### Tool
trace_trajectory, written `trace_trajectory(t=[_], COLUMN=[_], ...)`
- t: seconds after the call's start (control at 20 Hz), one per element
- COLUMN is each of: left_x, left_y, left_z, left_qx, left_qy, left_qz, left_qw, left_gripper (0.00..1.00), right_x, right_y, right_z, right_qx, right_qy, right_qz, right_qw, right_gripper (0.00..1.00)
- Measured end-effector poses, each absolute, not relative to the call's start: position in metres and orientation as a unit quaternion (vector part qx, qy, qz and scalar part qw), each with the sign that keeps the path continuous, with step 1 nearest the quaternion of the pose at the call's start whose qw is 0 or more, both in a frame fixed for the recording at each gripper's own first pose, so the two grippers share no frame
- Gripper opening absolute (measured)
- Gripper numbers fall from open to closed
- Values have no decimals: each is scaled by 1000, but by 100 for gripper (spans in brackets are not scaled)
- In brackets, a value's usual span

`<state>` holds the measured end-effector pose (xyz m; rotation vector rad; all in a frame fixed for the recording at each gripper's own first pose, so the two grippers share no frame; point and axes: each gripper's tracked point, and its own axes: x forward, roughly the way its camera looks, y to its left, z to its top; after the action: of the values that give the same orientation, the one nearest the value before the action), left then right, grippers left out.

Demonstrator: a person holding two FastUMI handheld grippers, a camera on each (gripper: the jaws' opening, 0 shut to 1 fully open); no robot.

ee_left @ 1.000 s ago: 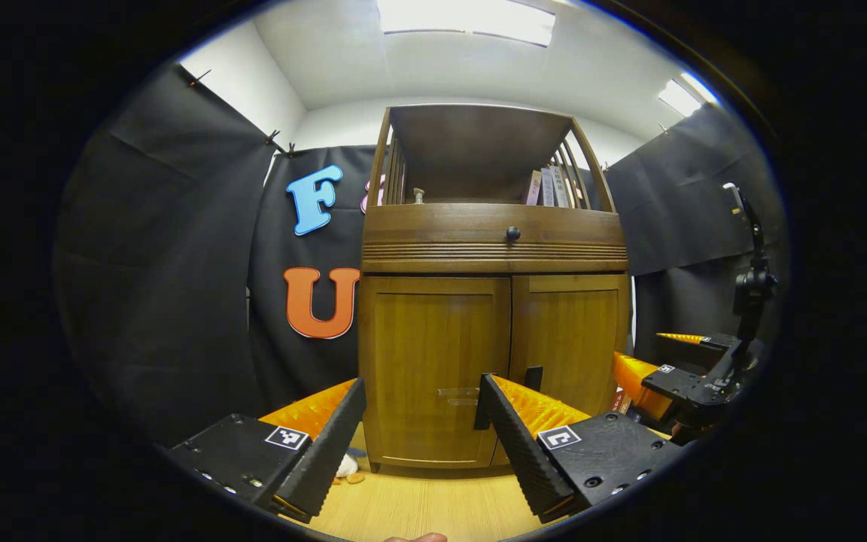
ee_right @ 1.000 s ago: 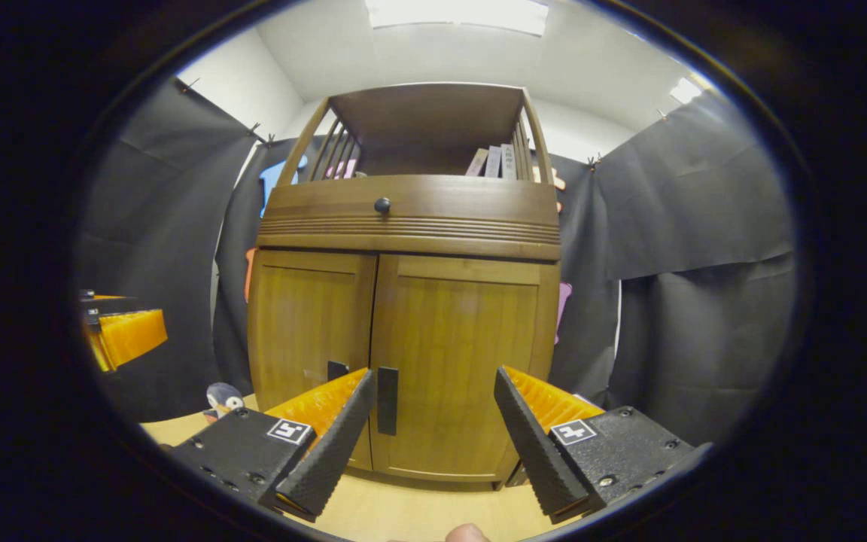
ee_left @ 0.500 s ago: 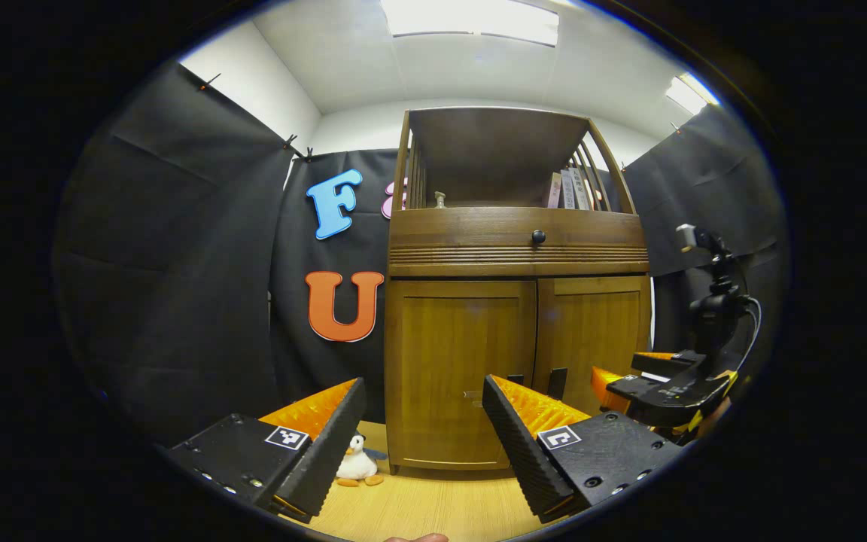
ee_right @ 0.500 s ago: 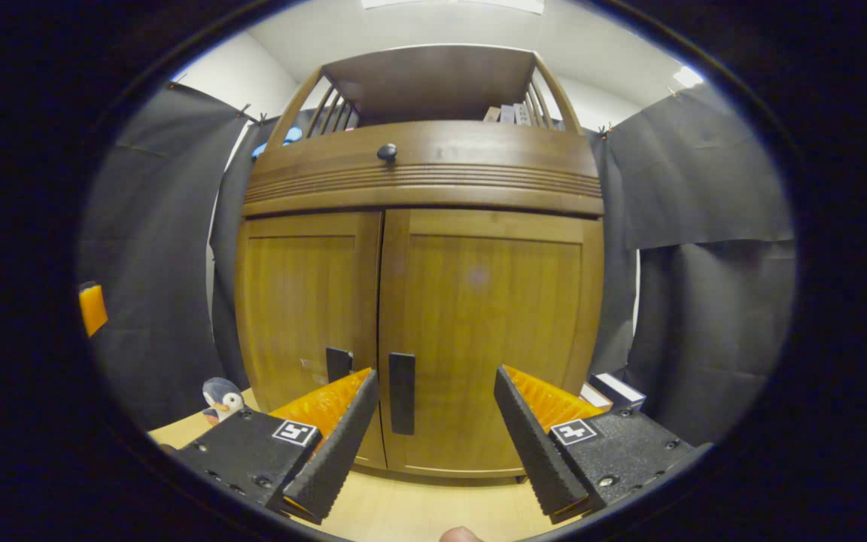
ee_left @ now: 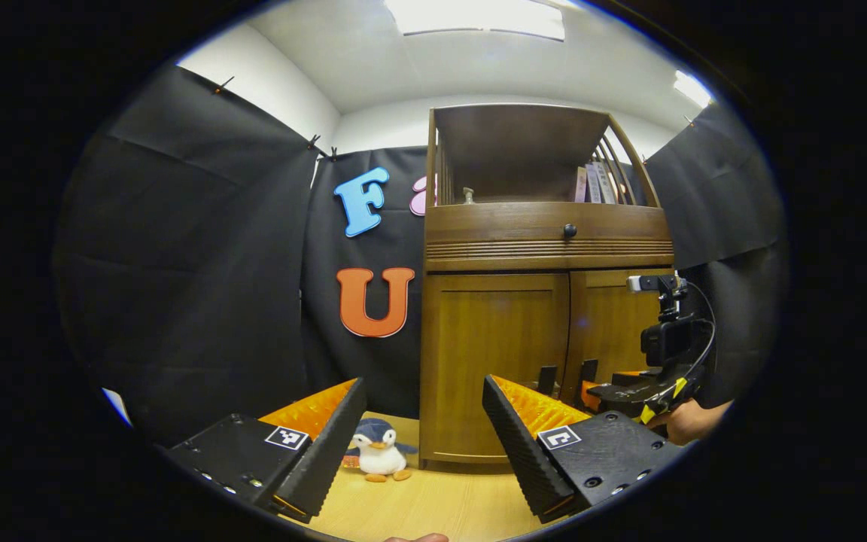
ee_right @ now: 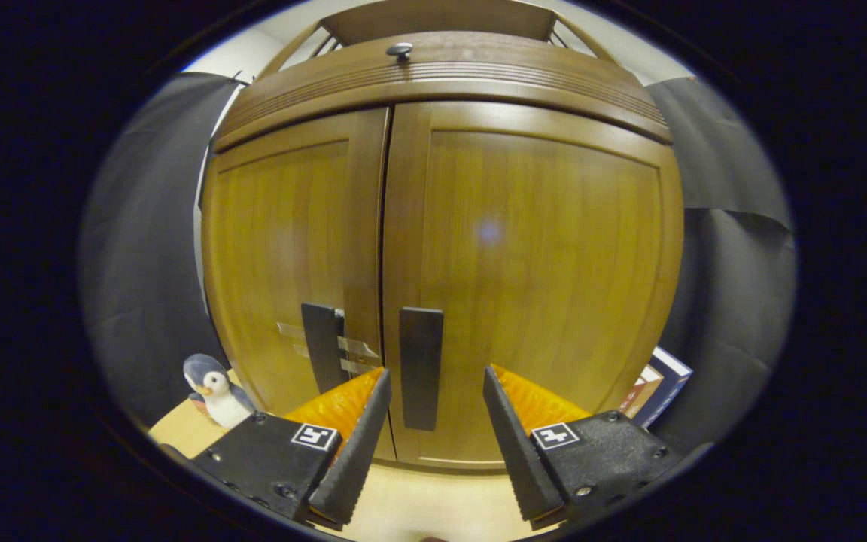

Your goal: Open the right door of the double-door shoe cabinet with the right hand, and open the left door with the left hand.

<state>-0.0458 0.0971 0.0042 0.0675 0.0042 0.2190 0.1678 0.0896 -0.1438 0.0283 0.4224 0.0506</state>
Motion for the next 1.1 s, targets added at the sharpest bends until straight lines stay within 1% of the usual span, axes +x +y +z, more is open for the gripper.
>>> trace_trajectory(t=[0.35, 0.4, 0.45, 0.55, 0.7, 0.9, 1.1], left_x=[-53, -53, -53, -54, -52, -48, -45], left_y=[117, 119, 119, 120, 119, 117, 112], left_z=[4, 3, 2, 2, 2, -1, -2], left_qx=[37, 37, 36, 36, 37, 33, 28], left_qy=[7, 8, 10, 10, 10, 12, 13], left_qz=[134, 135, 135, 134, 131, 123, 111], left_qw=[990, 990, 990, 990, 991, 992, 993], left_gripper=[95, 95, 95, 95, 94, 95, 95], right_x=[199, 201, 204, 207, 207, 202, 191], right_y=[92, 94, 94, 99, 101, 101, 99], right_z=[-166, -167, -168, -171, -172, -172, -170], right_qx=[17, 19, 19, 20, 20, 33, 35], right_qy=[222, 222, 222, 221, 221, 225, 230], right_qz=[10, 11, 10, 11, 3, 8, 12], right_qw=[975, 975, 975, 975, 975, 974, 973], right_gripper=[69, 65, 64, 55, 39, 34, 33])
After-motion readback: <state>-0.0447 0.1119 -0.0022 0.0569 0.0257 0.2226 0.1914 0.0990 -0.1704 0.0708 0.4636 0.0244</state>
